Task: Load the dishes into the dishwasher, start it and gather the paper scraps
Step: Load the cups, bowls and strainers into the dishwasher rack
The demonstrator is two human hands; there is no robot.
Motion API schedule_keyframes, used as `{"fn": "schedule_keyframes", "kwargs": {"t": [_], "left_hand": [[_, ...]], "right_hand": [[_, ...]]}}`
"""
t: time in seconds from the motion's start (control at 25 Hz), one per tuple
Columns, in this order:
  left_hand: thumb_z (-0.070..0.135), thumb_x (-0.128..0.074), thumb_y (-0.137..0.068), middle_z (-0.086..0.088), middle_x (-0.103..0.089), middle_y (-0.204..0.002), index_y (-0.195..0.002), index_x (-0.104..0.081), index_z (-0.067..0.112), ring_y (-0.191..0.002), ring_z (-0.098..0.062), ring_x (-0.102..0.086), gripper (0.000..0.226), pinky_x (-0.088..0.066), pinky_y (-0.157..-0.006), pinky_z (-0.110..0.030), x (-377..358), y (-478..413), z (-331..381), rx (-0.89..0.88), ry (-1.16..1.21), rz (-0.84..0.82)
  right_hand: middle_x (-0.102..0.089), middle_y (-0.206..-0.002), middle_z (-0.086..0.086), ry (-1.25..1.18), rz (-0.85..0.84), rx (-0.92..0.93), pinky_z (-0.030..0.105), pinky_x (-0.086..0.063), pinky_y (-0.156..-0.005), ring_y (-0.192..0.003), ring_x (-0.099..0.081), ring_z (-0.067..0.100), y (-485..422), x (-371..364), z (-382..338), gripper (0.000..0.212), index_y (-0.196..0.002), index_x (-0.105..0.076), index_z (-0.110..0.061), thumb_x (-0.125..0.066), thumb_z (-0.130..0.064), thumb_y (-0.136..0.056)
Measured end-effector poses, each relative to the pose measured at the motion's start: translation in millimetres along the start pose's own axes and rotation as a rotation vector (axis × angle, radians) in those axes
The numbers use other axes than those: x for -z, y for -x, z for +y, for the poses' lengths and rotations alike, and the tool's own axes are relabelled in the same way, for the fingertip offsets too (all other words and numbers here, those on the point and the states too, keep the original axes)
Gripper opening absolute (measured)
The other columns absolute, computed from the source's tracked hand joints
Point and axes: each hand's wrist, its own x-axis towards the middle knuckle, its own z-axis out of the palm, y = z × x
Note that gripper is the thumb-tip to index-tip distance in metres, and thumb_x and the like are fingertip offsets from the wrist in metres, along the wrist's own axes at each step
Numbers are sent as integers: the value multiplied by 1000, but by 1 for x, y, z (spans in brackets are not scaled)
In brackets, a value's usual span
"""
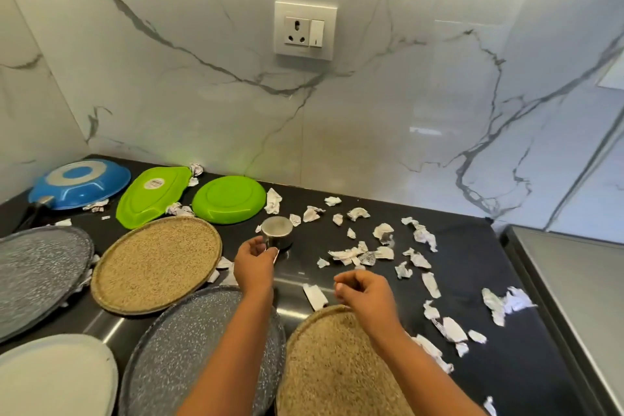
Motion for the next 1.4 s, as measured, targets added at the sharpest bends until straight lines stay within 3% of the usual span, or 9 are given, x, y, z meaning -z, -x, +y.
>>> {"fn": "schedule_keyframes", "kwargs": {"t": [0.16, 0.32, 0.4, 0.56, 0.72, 0.88, 1.04, 1.24, 1.4], "left_hand": [[20, -83, -64, -11, -56, -124, -126, -52, 13, -115, -30, -53, 69, -43, -97, -45, -4, -38, 4, -165, -282, -73], [26, -86, -57, -11, -46, -139, -140, -39, 13, -127, -30, -44, 97, -37, -105, -40, -27, -55, 12, -225, -494, -206], [22, -85, -59, -10, -46, -138, -140, -39, 17, -126, -29, -45, 93, -38, -102, -38, -35, -57, 13, -235, -550, -262], [18, -84, -61, -8, -52, -133, -135, -46, 19, -119, -27, -51, 83, -42, -95, -35, -37, -50, 14, -208, -466, -240], [19, -85, -62, -4, -53, -132, -133, -48, 16, -120, -21, -49, 80, -40, -95, -31, -40, -25, 31, -234, -269, -275], [18, -86, -61, 0, -53, -126, -127, -51, 20, -112, -18, -49, 75, -44, -93, -33, -51, 3, 40, -235, -163, -334], [24, -87, -60, 2, -52, -119, -123, -50, 20, -106, -18, -52, 73, -50, -88, -38, -70, 36, 39, -212, -109, -436], [38, -86, -57, -5, -59, -113, -117, -51, 18, -97, -23, -61, 73, -55, -80, -40, -106, 89, 19, -114, -65, -633], [28, -82, -68, -10, -66, -103, -108, -56, 15, -89, -30, -66, 50, -56, -70, -41, -142, 146, 5, -64, -63, -846]], "right_hand": [[-67, -95, 1, 36, -160, -34, 21, -51, -80, -91, -63, 15, -26, -41, -3, 20, -103, -67, -12, -64, -6, -84], [-63, -117, 9, 21, -234, -151, 28, -48, -93, -108, -59, 19, -32, -53, -4, 35, -120, -58, -2, -63, -4, -86], [-63, -117, 9, 22, -249, -169, 31, -47, -95, -110, -59, 21, -33, -52, -1, 33, -119, -58, 0, -61, -3, -86], [-59, -107, -4, -27, -258, -212, 15, -45, -84, -100, -57, 7, -38, -51, -1, 40, -127, -53, -6, -60, -7, -88], [-61, -108, -1, -152, -235, -238, 22, -49, -84, -101, -60, 12, -44, -49, -10, 46, -132, -46, -7, -60, -16, -90], [-65, -100, 13, -301, -156, -281, 28, -53, -75, -86, -64, 18, -31, -40, -11, 33, -118, -53, -5, -62, -5, -86], [-70, -85, 15, -382, -87, -266, 27, -55, -63, -68, -65, 19, -6, -6, -6, 18, -98, -63, 0, -60, 8, -83], [-71, -74, 13, -504, 131, -302, 23, -55, -54, -56, -64, 17, 36, 51, 12, 19, -95, -66, 1, -55, 13, -84], [-70, -70, 16, -584, 381, -344, 23, -53, -49, -50, -62, 18, 74, 104, 39, 19, -91, -66, 4, -57, 17, -80]]}}
